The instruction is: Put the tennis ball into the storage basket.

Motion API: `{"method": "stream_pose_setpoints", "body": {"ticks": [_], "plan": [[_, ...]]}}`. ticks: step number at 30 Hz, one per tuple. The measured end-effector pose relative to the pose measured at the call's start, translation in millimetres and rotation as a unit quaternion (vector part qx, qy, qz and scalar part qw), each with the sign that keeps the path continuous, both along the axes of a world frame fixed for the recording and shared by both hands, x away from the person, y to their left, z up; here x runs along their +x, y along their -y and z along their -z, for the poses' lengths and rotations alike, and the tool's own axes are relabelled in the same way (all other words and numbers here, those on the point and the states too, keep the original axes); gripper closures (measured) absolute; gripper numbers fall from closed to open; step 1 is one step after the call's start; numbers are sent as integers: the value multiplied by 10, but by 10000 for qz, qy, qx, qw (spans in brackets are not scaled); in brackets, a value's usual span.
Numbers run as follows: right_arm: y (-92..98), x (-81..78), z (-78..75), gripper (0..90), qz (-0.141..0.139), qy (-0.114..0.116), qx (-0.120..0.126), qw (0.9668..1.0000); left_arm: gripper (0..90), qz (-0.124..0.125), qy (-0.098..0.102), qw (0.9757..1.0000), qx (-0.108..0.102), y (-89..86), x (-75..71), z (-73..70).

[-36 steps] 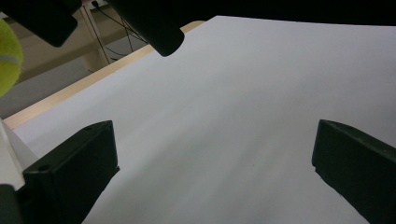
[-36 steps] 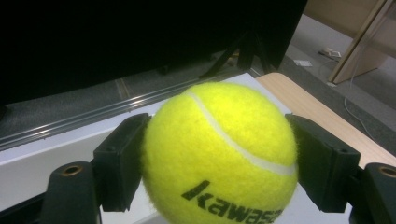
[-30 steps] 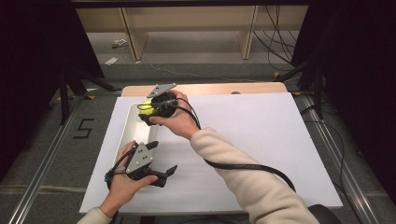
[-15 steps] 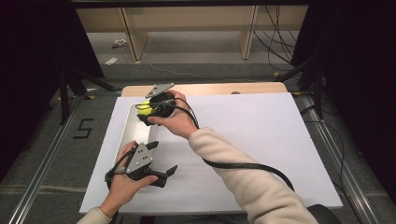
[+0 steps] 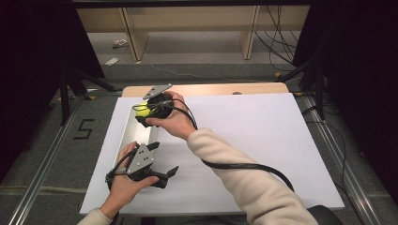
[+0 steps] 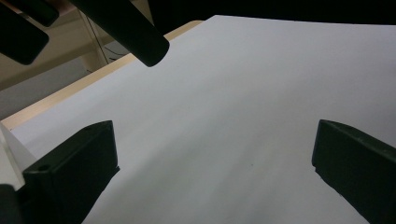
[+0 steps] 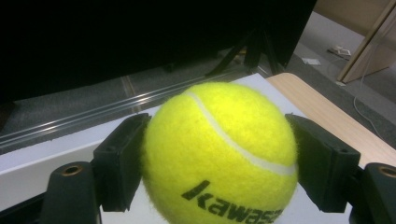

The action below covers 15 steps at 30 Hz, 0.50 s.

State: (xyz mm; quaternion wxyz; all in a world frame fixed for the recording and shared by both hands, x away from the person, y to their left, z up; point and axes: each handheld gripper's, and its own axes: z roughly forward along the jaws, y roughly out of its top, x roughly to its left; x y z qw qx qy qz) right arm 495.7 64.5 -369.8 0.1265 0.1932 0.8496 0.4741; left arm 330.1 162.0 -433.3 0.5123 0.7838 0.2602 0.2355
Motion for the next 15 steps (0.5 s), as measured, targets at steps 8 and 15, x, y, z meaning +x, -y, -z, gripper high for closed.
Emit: {"method": "stream_pose_setpoints", "body": {"ticks": [8,15], "plan": [[-25,-5,-5,259,-19,-14,-3,10000,0,-7,-4,10000,3,2,2,1],[-54,-11,-8,259,-41,-4,-15,10000,0,9,11,10000,29,4,3,1]]}}
